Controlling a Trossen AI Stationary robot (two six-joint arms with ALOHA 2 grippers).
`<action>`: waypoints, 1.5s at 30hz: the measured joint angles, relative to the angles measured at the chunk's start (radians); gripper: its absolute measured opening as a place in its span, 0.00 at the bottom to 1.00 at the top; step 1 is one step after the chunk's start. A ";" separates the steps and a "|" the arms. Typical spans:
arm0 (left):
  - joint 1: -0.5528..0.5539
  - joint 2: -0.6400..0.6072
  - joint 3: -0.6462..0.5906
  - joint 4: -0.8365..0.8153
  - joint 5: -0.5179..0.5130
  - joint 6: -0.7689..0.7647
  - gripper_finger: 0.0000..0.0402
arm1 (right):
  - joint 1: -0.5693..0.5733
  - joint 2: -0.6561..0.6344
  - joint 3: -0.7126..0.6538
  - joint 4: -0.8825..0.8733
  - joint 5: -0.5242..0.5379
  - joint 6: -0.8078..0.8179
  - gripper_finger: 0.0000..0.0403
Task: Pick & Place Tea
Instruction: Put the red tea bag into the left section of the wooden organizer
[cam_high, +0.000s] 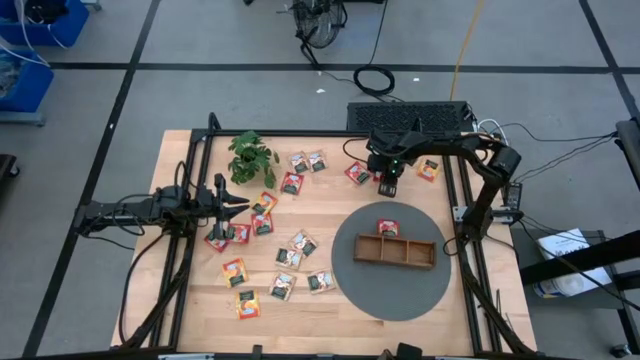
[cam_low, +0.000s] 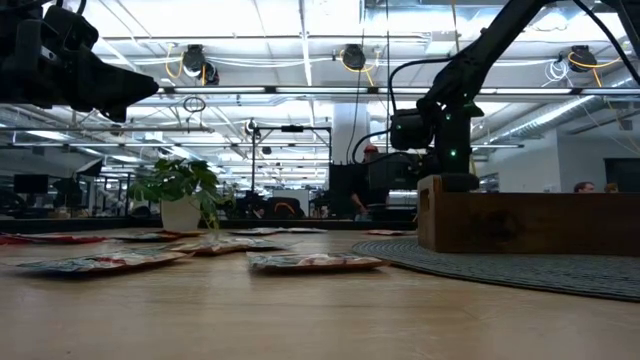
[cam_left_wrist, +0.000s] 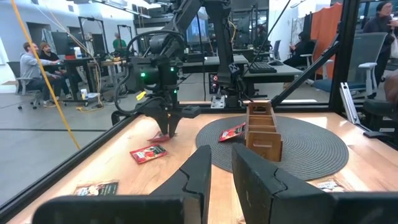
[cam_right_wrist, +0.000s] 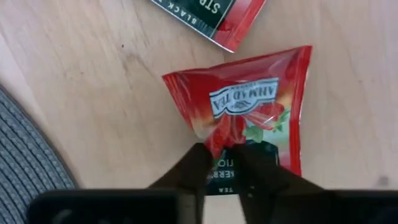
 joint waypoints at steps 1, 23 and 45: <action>0.000 0.000 0.000 0.000 0.000 0.000 0.18 | 0.000 0.000 0.000 -0.001 -0.001 -0.002 0.09; 0.000 0.000 0.000 0.000 0.000 0.000 0.18 | 0.192 -0.354 -0.005 -0.037 -0.004 0.110 0.00; 0.000 0.000 0.000 0.000 0.000 0.000 0.18 | 0.962 -0.368 -0.002 -0.171 0.699 0.066 0.00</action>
